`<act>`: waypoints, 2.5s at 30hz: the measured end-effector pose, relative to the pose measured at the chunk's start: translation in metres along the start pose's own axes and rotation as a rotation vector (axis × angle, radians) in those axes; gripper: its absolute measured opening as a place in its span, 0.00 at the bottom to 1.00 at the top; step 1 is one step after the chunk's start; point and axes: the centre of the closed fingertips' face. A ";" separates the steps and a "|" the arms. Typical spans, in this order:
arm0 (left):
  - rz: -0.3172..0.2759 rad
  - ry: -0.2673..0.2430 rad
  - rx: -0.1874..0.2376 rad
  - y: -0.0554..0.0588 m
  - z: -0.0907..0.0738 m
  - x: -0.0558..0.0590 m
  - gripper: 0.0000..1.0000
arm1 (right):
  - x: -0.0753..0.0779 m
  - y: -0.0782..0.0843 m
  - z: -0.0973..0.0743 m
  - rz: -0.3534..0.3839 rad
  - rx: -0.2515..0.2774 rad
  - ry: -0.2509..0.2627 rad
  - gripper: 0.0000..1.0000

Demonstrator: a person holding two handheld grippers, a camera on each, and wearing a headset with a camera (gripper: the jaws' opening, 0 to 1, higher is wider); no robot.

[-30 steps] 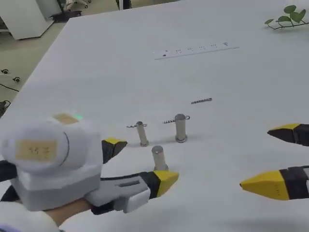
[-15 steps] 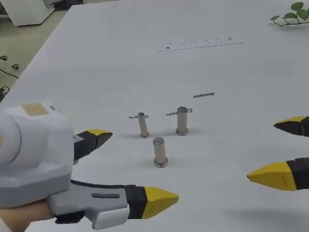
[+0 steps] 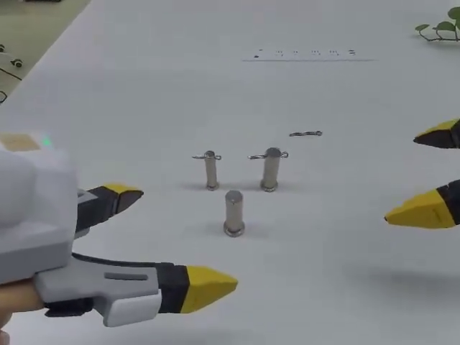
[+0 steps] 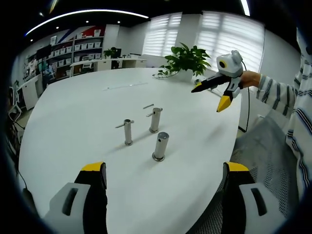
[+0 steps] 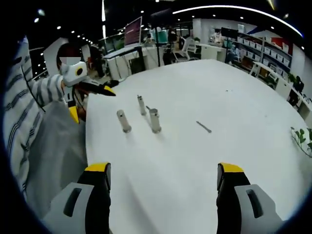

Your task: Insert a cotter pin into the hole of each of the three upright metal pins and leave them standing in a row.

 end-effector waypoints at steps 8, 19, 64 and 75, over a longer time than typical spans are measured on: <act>-0.034 -0.005 0.028 -0.003 -0.003 0.000 0.99 | 0.014 -0.021 0.017 -0.101 -0.087 -0.050 0.90; -0.072 -0.021 0.019 0.001 -0.003 -0.005 0.99 | 0.041 -0.044 0.052 -0.178 -0.163 -0.099 0.81; -0.100 -0.044 0.043 -0.014 0.003 -0.006 0.91 | 0.100 -0.041 0.134 -0.261 -0.329 -0.077 0.17; -0.097 -0.049 0.035 -0.004 0.001 -0.017 0.88 | 0.089 -0.039 0.134 -0.394 -0.407 -0.080 0.09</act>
Point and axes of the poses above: the centre of the closed fingertips' face, and the gripper's own axes: z roughly forward along the fingers, x roughly to its right, y roughly out of its underside, and after that the axes turned 7 degrees about -x, right-handed
